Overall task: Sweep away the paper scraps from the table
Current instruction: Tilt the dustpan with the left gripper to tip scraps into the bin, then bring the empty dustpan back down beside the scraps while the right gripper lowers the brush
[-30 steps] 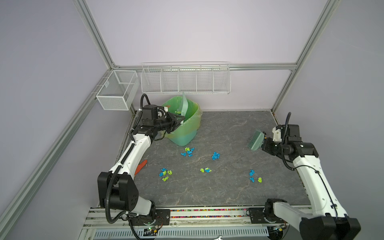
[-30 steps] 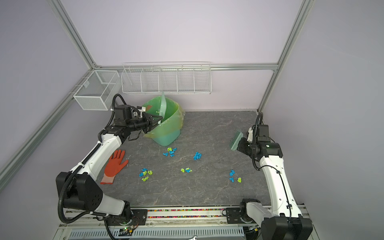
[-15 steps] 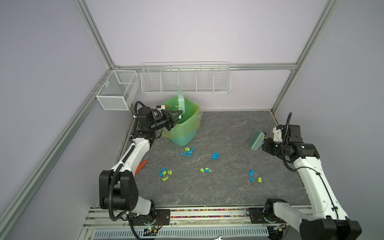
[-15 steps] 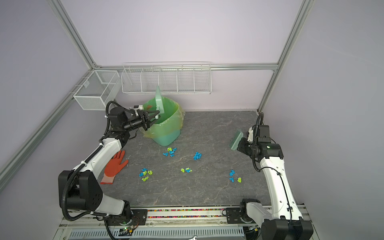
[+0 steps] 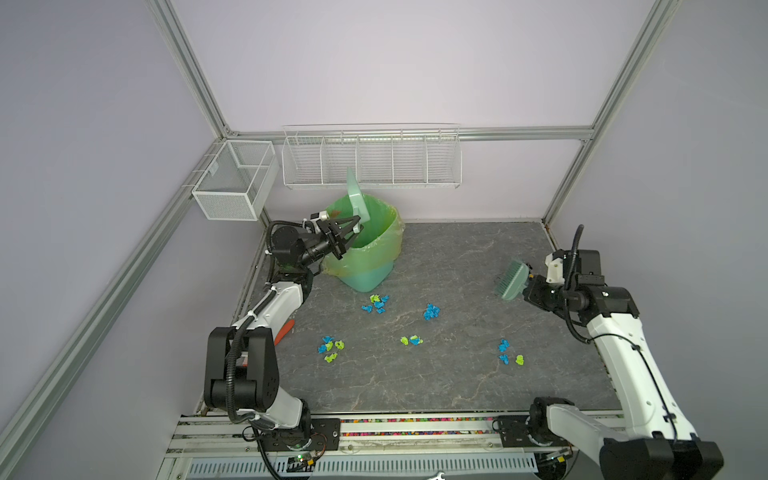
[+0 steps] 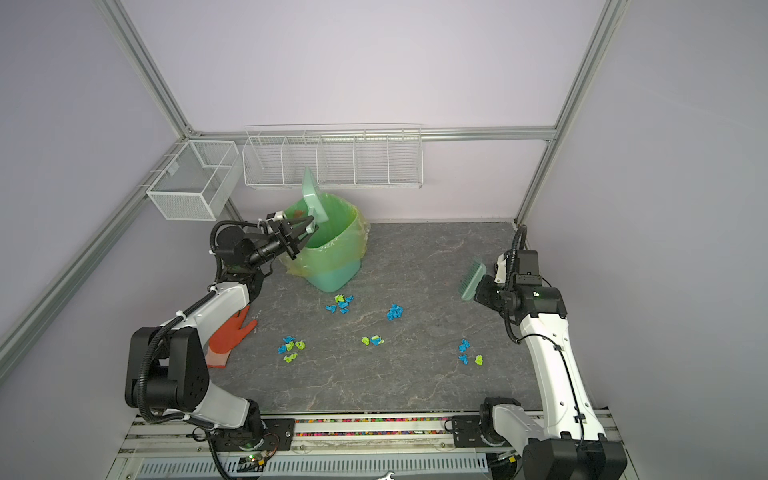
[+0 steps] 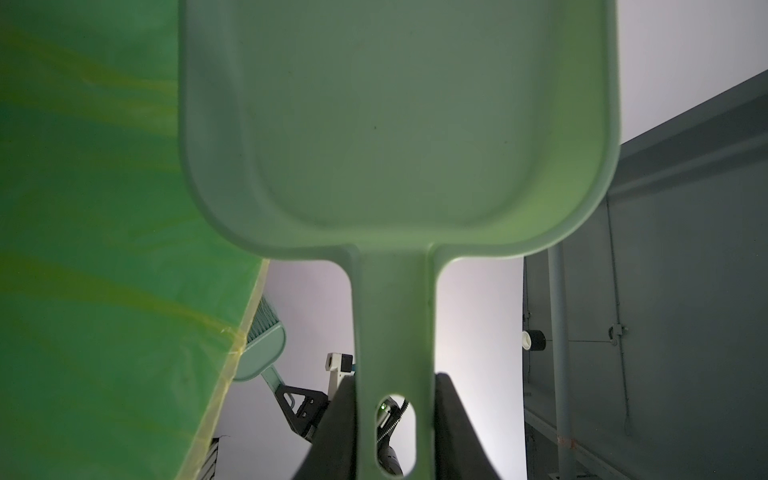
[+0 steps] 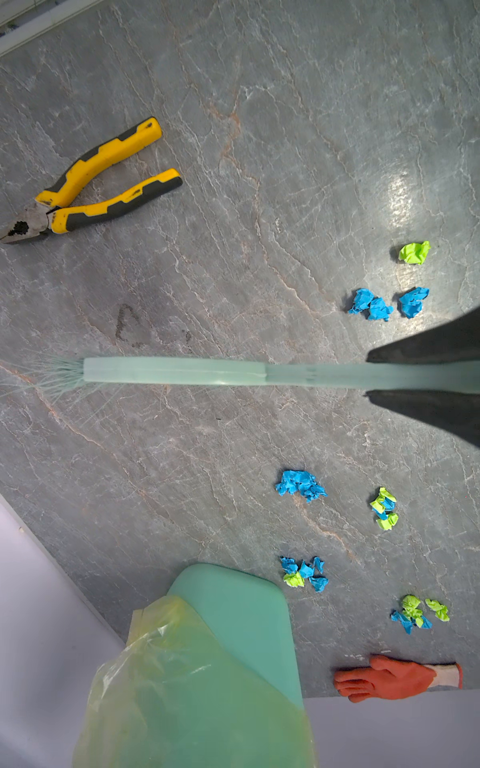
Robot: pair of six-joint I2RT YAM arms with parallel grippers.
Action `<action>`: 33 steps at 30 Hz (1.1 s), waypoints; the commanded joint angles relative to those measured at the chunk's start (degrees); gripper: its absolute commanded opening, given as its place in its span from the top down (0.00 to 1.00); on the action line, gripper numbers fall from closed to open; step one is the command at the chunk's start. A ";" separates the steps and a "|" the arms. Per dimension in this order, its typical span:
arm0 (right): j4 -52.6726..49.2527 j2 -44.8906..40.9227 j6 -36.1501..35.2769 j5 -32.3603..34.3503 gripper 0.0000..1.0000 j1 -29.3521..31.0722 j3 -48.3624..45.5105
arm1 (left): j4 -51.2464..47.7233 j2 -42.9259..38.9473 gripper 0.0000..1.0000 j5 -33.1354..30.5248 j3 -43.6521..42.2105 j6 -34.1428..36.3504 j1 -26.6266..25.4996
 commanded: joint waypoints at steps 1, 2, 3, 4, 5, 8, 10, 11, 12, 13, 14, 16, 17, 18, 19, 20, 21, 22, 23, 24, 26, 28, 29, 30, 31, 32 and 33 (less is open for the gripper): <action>0.62 -0.32 0.57 -0.12 0.93 0.25 0.43 | -4.07 -2.62 1.00 1.24 2.42 3.94 0.22; 0.53 -0.22 0.66 -0.14 0.93 0.25 0.46 | -8.21 -3.38 1.00 1.16 3.22 7.45 0.22; 0.32 -0.15 0.75 -0.24 0.93 0.27 0.71 | -15.51 -4.72 1.00 0.80 4.53 12.77 0.18; 0.18 -0.14 0.76 -0.38 0.93 0.33 0.96 | -23.86 -6.14 1.00 -0.02 6.01 18.98 0.07; -0.03 -0.14 0.83 -0.48 0.93 0.31 1.27 | -33.92 -7.61 1.00 -1.61 8.35 26.54 -0.25; -0.62 -0.32 0.91 0.22 0.93 0.40 2.19 | -55.01 -10.37 1.00 -6.79 14.97 43.18 -1.55; -1.53 -0.60 1.29 1.91 0.93 0.52 3.08 | -60.19 -11.45 1.00 -8.70 16.69 47.69 -2.10; -2.35 -0.91 1.04 3.17 0.93 0.48 3.87 | -61.51 -11.83 1.00 -9.14 17.05 48.74 -2.36; -3.03 -1.14 0.79 4.35 0.93 0.46 4.76 | -62.73 -12.26 1.00 -9.58 17.15 49.67 -2.71; -3.25 -1.37 0.46 5.37 0.93 0.53 5.56 | -63.72 -12.61 1.00 -10.02 17.34 50.70 -3.12; -4.16 -1.62 0.17 6.08 0.93 0.51 6.41 | -65.11 -12.99 1.00 -10.75 17.53 52.02 -3.80; -6.45 -1.34 -0.40 6.36 0.93 0.47 8.06 | -69.03 -13.47 1.00 -12.98 18.73 55.18 -5.53; -7.34 -1.06 -0.68 6.24 0.93 0.48 8.81 | -71.45 -13.55 1.00 -14.53 19.61 57.14 -6.68; -8.40 -0.71 -1.06 6.44 0.93 0.51 9.51 | -73.50 -13.60 1.00 -15.87 20.37 58.73 -7.78; -9.33 -0.47 -1.31 6.93 0.93 0.46 10.03 | -74.89 -13.61 1.00 -17.04 20.93 59.95 -8.74; -10.57 -0.25 -1.56 7.61 0.93 0.47 10.71 | -76.34 -13.69 1.00 -18.23 21.56 61.16 -9.87; -11.93 -0.07 -2.14 8.47 0.93 0.47 11.45 | -77.52 -13.83 1.00 -19.34 21.99 62.20 -10.80; -13.32 0.19 -2.67 9.73 0.93 0.44 12.52 | -78.36 -14.00 1.00 -20.31 22.21 63.05 -11.70; -15.37 0.61 -3.23 11.34 0.93 0.38 14.11 | -79.78 -14.19 1.00 -21.96 22.65 64.21 -12.90; -17.12 1.05 -3.38 12.88 0.93 0.38 15.53 | -81.21 -14.38 1.00 -23.91 23.17 65.29 -14.35; -19.89 1.78 -3.59 14.34 0.93 0.38 17.79 | -83.35 -14.65 1.00 -27.36 24.04 67.03 -17.50; -22.40 2.55 -3.68 14.75 0.93 0.45 19.50 | -85.05 -14.62 1.00 -29.25 25.10 67.54 -20.89; -23.82 2.95 -3.64 15.34 0.93 0.43 20.13 | -85.59 -14.51 1.00 -29.66 25.97 67.50 -22.81; -25.13 3.34 -3.49 16.29 0.93 0.40 20.60 | -85.81 -14.51 1.00 -30.16 26.75 67.49 -24.82; -26.34 3.69 -3.17 17.21 0.93 0.46 20.88 | -85.81 -14.50 1.00 -30.94 27.22 67.41 -26.78; -27.46 3.94 -3.11 17.95 0.93 0.45 21.06 | -85.79 -14.43 1.00 -32.01 27.63 67.56 -29.00; -28.27 4.12 -3.04 18.31 0.93 0.50 20.96 | -85.85 -14.26 1.00 -33.03 28.02 67.90 -31.14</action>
